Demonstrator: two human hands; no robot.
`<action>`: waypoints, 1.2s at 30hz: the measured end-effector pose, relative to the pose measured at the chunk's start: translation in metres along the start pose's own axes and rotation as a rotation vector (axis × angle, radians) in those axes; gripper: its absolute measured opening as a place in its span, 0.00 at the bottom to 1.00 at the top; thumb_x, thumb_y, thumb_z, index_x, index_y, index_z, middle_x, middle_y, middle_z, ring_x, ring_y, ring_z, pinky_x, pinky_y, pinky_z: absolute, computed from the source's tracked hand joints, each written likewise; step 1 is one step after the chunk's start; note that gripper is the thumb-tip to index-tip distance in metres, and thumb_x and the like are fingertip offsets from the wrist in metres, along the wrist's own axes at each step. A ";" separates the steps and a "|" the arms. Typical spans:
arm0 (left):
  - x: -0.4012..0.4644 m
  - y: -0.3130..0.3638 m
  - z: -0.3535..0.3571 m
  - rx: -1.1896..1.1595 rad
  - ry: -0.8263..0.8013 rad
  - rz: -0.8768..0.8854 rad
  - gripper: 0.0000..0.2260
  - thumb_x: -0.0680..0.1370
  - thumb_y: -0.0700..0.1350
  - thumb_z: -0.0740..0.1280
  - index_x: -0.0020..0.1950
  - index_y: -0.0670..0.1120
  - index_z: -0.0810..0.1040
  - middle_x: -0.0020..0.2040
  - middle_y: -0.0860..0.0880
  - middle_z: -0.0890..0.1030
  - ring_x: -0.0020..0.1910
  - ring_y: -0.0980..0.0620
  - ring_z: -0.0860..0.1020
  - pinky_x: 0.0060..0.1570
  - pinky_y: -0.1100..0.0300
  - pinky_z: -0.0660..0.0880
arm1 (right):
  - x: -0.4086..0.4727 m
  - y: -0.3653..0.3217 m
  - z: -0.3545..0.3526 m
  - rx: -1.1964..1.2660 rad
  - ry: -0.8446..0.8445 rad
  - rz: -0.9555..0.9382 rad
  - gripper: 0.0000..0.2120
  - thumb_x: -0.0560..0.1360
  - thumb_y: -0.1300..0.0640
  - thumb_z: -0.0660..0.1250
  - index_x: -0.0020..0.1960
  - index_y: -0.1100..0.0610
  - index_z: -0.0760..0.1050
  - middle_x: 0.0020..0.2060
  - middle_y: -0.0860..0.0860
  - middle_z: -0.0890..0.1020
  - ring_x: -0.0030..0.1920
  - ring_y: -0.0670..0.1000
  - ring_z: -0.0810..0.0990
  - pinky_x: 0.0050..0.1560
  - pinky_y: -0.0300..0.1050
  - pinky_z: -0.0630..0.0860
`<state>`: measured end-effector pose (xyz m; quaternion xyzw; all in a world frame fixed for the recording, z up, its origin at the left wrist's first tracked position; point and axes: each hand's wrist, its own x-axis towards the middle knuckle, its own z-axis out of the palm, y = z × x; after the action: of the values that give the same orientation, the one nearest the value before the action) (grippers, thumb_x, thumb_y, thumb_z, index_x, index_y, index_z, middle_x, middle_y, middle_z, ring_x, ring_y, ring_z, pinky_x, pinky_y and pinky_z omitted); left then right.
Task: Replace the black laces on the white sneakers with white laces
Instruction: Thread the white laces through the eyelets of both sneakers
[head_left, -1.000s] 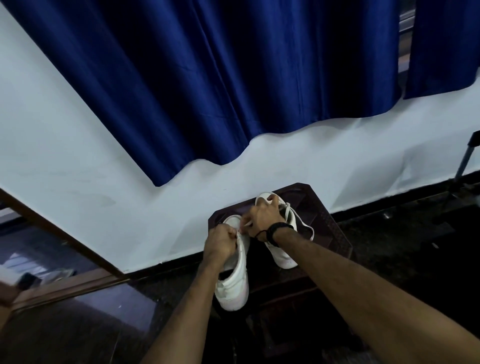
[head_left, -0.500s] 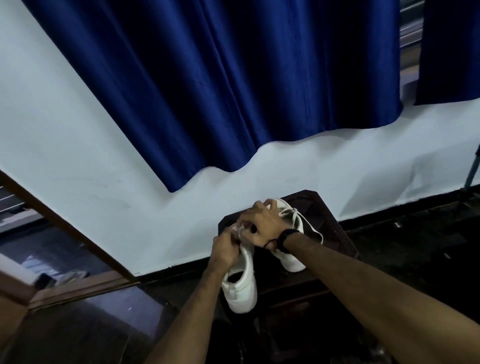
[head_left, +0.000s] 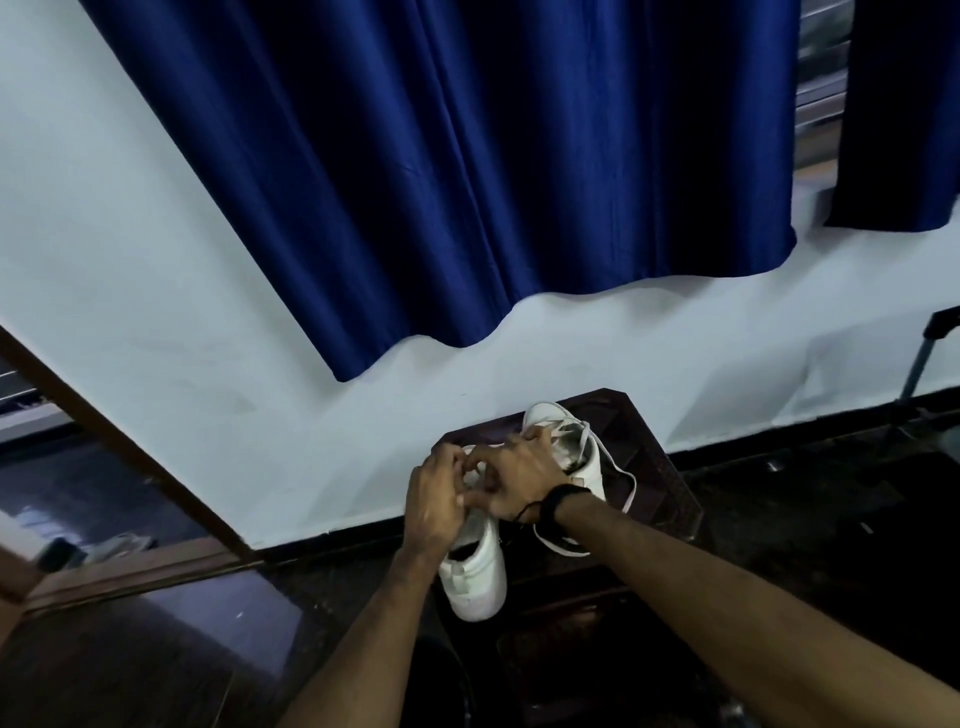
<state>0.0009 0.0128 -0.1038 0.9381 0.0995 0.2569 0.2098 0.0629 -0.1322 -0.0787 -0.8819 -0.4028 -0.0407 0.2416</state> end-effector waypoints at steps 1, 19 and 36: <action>0.000 0.000 0.000 -0.004 0.052 0.015 0.09 0.76 0.49 0.56 0.45 0.46 0.72 0.39 0.52 0.78 0.38 0.47 0.77 0.37 0.51 0.73 | 0.000 0.000 0.001 -0.011 0.004 0.022 0.19 0.67 0.35 0.64 0.54 0.42 0.74 0.44 0.43 0.83 0.56 0.50 0.75 0.58 0.54 0.57; -0.015 -0.010 -0.002 0.061 0.169 -0.113 0.08 0.78 0.49 0.67 0.52 0.47 0.76 0.44 0.49 0.79 0.46 0.46 0.77 0.44 0.52 0.74 | 0.005 -0.031 0.035 0.231 0.093 0.192 0.11 0.75 0.58 0.58 0.51 0.56 0.78 0.49 0.56 0.82 0.51 0.59 0.80 0.47 0.49 0.75; -0.031 -0.026 0.008 -0.364 0.319 -0.430 0.03 0.76 0.44 0.69 0.46 0.51 0.83 0.43 0.54 0.85 0.44 0.52 0.82 0.45 0.56 0.78 | 0.017 -0.021 0.044 -0.063 0.043 0.237 0.13 0.80 0.50 0.57 0.58 0.48 0.79 0.53 0.55 0.83 0.54 0.59 0.79 0.53 0.47 0.71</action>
<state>-0.0237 0.0240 -0.1350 0.7906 0.2795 0.3642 0.4052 0.0542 -0.0885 -0.1046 -0.9294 -0.2892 -0.0433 0.2254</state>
